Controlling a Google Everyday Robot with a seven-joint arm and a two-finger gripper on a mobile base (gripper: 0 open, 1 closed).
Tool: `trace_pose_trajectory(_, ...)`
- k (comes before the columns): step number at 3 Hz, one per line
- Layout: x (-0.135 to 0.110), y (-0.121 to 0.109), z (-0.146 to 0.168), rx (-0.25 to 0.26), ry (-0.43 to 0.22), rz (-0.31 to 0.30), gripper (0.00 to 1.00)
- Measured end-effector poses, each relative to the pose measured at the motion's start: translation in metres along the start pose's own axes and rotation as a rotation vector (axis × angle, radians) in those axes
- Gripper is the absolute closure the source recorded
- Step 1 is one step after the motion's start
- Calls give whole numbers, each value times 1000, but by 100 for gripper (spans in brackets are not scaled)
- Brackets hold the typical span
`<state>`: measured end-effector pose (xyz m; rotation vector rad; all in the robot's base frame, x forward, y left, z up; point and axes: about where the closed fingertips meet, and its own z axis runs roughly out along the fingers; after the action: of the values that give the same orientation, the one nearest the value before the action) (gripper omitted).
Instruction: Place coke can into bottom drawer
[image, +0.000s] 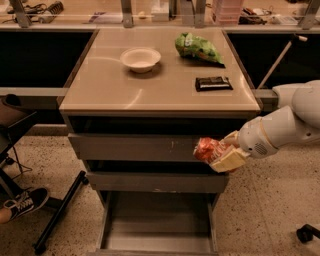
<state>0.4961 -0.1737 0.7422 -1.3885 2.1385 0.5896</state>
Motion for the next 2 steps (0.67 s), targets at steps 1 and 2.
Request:
trace_pose_trajectory(1,7,6,7,60,5,-8,100)
trace_pose_trajectory(2,36,31,19,174,43,14,100)
